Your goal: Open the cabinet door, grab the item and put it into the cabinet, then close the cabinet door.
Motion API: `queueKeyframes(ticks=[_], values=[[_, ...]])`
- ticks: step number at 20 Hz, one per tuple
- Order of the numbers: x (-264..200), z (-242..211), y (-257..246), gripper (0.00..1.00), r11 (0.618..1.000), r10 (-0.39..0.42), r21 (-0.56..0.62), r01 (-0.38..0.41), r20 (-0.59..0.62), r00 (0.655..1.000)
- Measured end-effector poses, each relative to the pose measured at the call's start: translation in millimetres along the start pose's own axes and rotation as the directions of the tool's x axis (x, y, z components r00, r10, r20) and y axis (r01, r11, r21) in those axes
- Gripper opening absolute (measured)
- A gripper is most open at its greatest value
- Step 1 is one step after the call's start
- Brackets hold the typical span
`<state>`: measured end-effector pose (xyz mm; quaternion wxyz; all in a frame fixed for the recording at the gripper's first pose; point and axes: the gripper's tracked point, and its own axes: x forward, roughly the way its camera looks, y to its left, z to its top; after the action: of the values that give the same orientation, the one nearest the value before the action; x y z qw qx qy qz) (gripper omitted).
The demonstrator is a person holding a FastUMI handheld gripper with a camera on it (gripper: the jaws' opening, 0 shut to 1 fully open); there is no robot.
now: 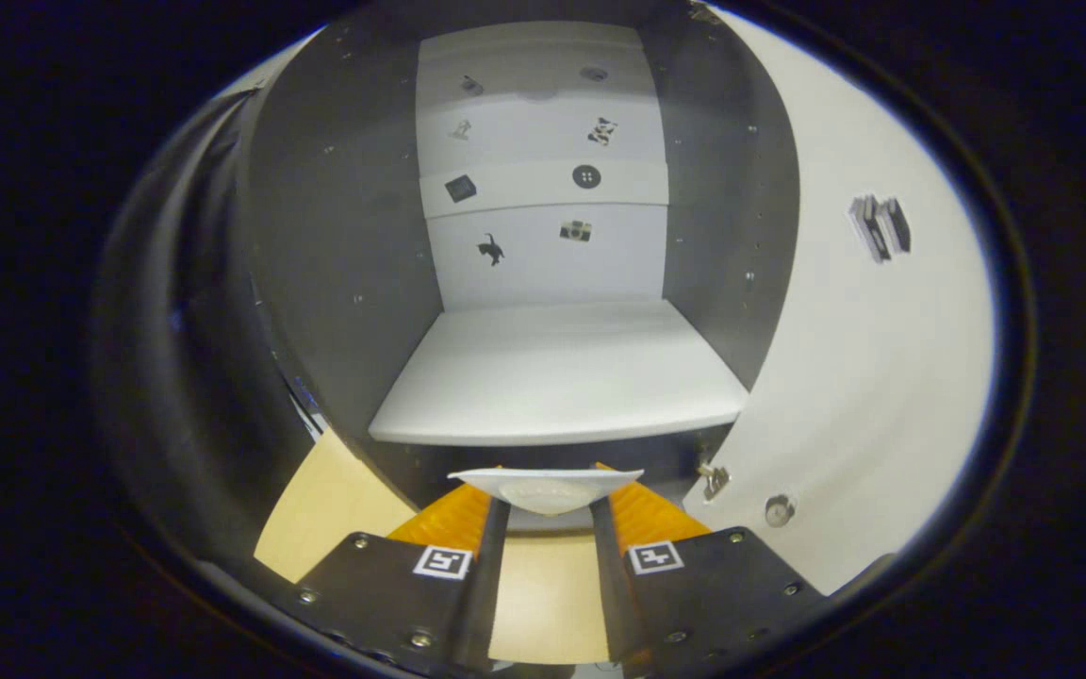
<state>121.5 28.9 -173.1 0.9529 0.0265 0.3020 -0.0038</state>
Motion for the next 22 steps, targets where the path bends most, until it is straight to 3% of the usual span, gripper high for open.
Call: queueKeyframes(ticks=[7,14,22], values=[[38.9,44.2,-12.3,0.46,1.0,-0.006,0.002,0.006,-0.037,0.999],[73.9,49.6,-25.4,0.46,0.999,-0.026,0.032,0.032,-0.175,0.984],[90.9,46.8,-20.3,0.46,1.0,-0.025,0.011,0.028,-0.217,0.976]])
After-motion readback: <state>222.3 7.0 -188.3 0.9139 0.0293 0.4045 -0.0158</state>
